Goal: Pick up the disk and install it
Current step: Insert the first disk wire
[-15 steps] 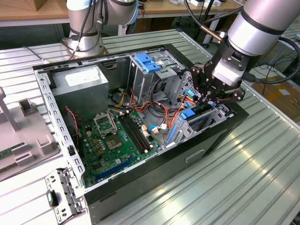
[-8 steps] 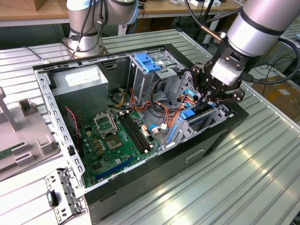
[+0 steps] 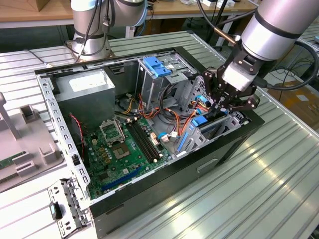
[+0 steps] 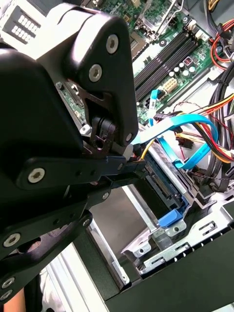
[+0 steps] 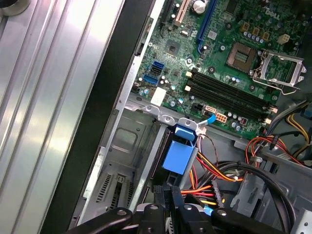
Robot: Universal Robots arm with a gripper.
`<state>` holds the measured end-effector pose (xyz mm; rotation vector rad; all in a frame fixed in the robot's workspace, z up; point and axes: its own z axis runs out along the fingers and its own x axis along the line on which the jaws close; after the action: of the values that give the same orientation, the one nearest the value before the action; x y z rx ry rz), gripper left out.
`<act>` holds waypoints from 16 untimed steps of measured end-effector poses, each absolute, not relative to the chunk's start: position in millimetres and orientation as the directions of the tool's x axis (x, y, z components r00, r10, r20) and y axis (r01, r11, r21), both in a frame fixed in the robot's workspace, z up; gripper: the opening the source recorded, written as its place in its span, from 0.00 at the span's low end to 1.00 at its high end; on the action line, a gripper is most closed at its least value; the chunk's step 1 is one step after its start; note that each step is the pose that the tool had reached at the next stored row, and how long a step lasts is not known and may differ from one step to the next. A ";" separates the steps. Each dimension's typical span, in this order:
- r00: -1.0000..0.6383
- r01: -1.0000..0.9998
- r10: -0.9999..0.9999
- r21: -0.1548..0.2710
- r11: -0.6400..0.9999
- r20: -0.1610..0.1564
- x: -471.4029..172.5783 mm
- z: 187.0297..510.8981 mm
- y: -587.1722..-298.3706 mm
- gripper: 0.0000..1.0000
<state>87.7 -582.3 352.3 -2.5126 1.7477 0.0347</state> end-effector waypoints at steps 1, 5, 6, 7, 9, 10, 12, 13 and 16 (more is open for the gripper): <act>0.345 -0.938 -0.936 -0.053 -0.342 -0.065 87.7 352.1 -582.3 0.17; 0.330 -0.944 -0.942 -0.053 -0.326 -0.065 87.7 351.0 -582.3 0.17; 0.327 -0.945 -0.943 -0.053 -0.324 -0.065 87.7 350.9 -582.3 0.17; 0.322 -0.946 -0.945 -0.053 -0.319 -0.065 87.7 350.6 -582.3 0.17; 0.315 -0.949 -0.947 -0.053 -0.312 -0.065 87.7 350.2 -582.3 0.17; 0.312 -0.950 -0.948 -0.053 -0.309 -0.065 87.7 350.1 -582.3 0.17; 0.303 -0.953 -0.951 -0.053 -0.300 -0.065 87.7 349.8 -582.3 0.17; 0.295 -0.955 -0.953 -0.053 -0.292 -0.065 87.7 349.5 -582.3 0.17; 0.276 -0.961 -0.959 -0.053 -0.273 -0.065 87.7 349.0 -582.3 0.17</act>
<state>87.7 -582.3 349.0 -2.4433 1.8423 0.0298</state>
